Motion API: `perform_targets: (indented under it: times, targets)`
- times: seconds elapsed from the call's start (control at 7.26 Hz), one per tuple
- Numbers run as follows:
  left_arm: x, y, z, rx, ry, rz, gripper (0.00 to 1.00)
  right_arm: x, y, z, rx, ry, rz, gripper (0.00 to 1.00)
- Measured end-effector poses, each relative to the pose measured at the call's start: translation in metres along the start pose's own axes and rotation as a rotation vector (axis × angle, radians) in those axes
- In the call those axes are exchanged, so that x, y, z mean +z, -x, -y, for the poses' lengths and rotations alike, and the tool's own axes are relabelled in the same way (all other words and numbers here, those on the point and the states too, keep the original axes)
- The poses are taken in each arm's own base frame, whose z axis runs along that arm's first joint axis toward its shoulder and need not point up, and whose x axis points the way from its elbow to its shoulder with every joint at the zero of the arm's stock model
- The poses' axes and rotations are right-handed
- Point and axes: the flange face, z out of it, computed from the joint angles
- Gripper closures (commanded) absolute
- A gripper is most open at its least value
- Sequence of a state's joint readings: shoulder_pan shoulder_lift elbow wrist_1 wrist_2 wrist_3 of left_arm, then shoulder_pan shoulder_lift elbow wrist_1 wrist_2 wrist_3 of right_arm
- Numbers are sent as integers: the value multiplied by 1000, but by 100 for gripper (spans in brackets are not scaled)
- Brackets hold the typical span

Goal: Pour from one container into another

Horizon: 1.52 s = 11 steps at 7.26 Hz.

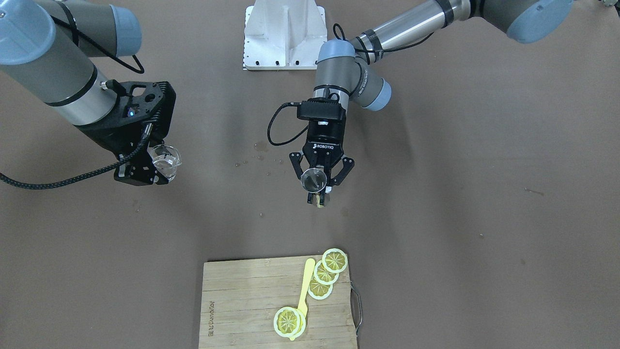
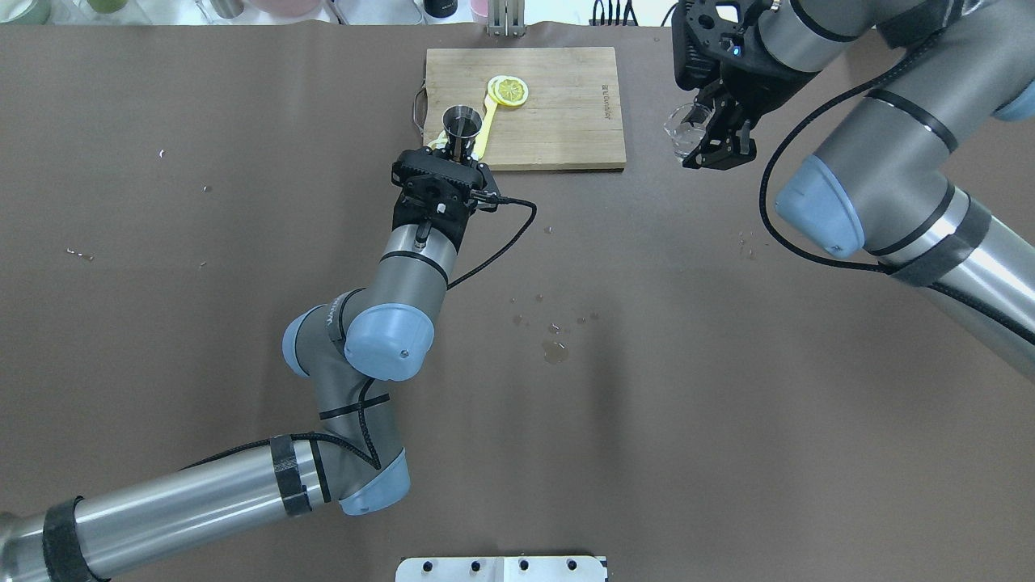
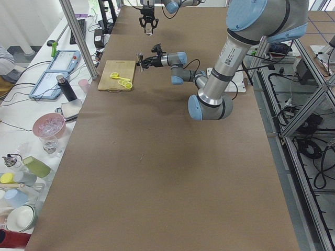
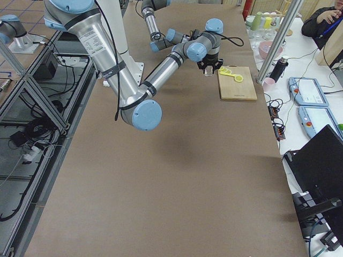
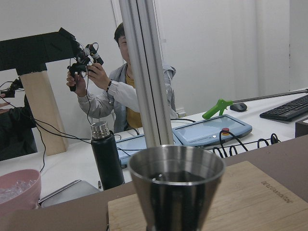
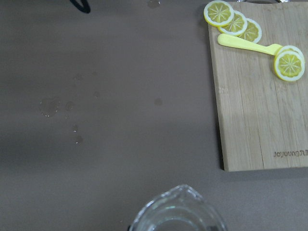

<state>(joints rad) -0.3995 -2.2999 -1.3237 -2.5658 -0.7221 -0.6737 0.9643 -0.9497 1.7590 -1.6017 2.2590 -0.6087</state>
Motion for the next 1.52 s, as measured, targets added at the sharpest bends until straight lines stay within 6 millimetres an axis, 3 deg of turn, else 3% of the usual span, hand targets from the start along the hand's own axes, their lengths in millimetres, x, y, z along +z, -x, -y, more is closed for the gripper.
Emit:
perform_targets:
  times: [0.41,0.96,1.52]
  targets:
    - [-7,-13,0,25,4,-20,100,-3,-22,52,-14,-11,7,100]
    - [-9,-17,0,23,3,-26,100,9,-31,90,-16,9,31,100]
    - [-12,-29,8,8,8,-54,100,7,-31,129,-7,48,49,100]
